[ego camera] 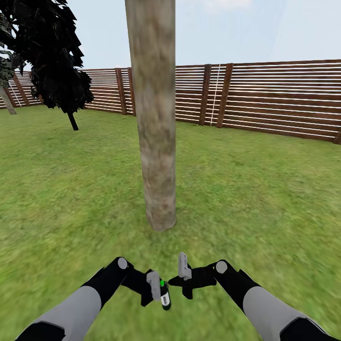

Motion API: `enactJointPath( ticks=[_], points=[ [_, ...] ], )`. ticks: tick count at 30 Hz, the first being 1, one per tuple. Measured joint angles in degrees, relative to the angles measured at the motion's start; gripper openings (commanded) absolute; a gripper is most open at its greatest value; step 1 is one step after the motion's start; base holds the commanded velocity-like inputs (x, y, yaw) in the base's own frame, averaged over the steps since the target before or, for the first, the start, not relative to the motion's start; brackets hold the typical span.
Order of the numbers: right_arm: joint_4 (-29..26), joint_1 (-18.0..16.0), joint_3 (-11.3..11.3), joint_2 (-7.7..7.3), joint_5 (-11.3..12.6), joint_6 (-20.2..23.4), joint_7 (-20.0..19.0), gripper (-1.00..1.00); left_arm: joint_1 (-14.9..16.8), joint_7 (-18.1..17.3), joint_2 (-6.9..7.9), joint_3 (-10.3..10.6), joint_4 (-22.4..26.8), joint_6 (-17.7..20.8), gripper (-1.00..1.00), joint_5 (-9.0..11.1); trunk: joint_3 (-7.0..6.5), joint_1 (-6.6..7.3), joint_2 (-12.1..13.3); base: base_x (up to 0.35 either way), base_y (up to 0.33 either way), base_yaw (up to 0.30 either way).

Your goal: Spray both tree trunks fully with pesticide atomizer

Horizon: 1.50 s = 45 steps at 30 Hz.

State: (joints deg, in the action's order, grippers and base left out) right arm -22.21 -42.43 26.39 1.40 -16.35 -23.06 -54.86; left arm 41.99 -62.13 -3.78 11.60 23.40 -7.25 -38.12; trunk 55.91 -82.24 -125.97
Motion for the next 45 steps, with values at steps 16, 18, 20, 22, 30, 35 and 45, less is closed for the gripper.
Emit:
enactJointPath(
  ticks=[16, 18, 20, 22, 30, 35, 45],
  points=[
    [0.40, 0.00, 0.14, -0.74, -0.01, -0.14, -0.02, 1.00, -0.92, 2.63, 17.50, 0.14, -1.03, -0.80, -1.00, -0.29, 0.00, 0.00, 0.00, 0.000, 0.000, 0.000],
    [0.68, 0.00, 0.13, -0.88, 0.00, -0.09, 0.17, 1.00, -1.01, 3.29, 18.67, -0.17, -1.05, -0.77, -1.00, -0.10, 0.00, 0.00, 0.00, 0.000, 0.000, 0.000],
    [8.39, 0.08, 0.23, -1.62, 0.22, -0.12, 13.36, 1.00, -1.09, 14.87, 19.12, -3.05, -2.91, -0.34, -1.00, 4.12, 0.00, 0.00, 0.00, 0.000, 0.000, 0.000],
    [17.68, 0.18, 0.25, -1.66, 0.85, -0.30, 33.81, 1.00, -1.16, 28.24, 17.95, -9.15, -9.31, -0.90, -1.00, 11.66, 0.01, 0.00, 0.00, 0.000, 0.000, 0.000],
    [20.53, 10.87, -3.88, -1.93, 19.71, -0.82, 62.54, 1.00, -1.24, 49.34, 13.30, -11.68, -16.76, -1.06, -1.00, 23.18, 0.00, 0.00, 0.00, 0.000, 0.000, 0.000],
    [20.53, 14.62, -4.00, -4.45, 20.48, -7.34, 62.83, 1.00, -1.18, 49.49, 12.38, -11.84, -16.06, 2.30, -1.00, 23.28, 0.01, 0.00, 0.00, 0.000, 0.000, 0.000],
    [20.74, 16.14, -3.78, -5.33, 38.94, -9.52, 62.44, 1.00, -1.00, 49.69, 5.34, -12.84, 4.33, 43.21, -1.00, 29.07, 0.00, 0.03, 0.00, 0.136, -0.036, 0.000]
  ],
)
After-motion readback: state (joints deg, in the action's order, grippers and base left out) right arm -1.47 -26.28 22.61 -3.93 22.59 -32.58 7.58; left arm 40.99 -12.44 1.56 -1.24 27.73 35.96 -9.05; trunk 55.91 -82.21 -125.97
